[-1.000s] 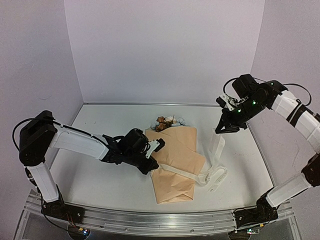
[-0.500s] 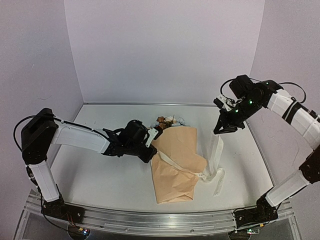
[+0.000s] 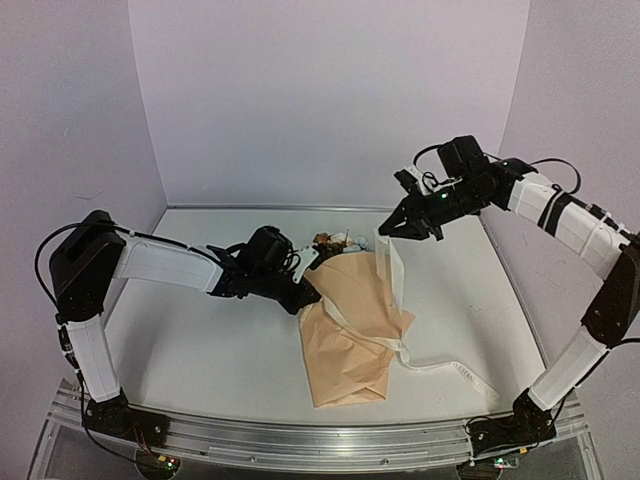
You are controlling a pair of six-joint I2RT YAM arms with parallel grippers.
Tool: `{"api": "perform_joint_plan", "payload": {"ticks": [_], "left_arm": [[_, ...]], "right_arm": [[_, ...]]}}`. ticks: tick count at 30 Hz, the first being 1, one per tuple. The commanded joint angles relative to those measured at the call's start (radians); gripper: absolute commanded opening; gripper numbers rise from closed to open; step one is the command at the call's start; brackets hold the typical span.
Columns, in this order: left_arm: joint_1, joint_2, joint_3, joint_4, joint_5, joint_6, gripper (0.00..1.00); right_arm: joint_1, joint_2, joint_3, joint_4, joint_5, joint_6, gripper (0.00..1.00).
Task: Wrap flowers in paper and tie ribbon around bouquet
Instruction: Cross the ribbon over the folded bouquet.
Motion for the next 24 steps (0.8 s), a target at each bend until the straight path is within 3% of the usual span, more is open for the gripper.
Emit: {"api": "perform_joint_plan", "payload": {"ticks": [1, 6, 8, 10, 13, 19, 24], "left_arm": [[0.028, 0.017, 0.047, 0.033, 0.139, -0.007, 0.0], [0.05, 0.045, 0.052, 0.044, 0.194, -0.028, 0.0], [0.053, 0.053, 0.059, 0.037, 0.198, -0.028, 0.0], [0.056, 0.06, 0.066, 0.027, 0.203, -0.026, 0.0], [0.062, 0.064, 0.066, 0.027, 0.212, -0.029, 0.0], [0.067, 0.065, 0.064, 0.027, 0.226, -0.03, 0.0], [0.069, 0.067, 0.064, 0.03, 0.261, -0.03, 0.0]], "right_arm": [[0.05, 0.056, -0.052, 0.288, -0.29, 0.241, 0.0], [0.106, 0.136, -0.066, 0.296, -0.422, 0.289, 0.01], [0.109, 0.158, -0.097, 0.255, -0.438, 0.269, 0.06], [0.111, 0.159, -0.129, 0.114, -0.413, 0.149, 0.13], [0.124, 0.154, -0.116, -0.214, -0.309, -0.105, 0.29], [0.126, 0.109, -0.129, -0.267, -0.033, -0.135, 0.64], [0.157, 0.172, -0.065, -0.25, 0.155, 0.025, 0.66]]}}
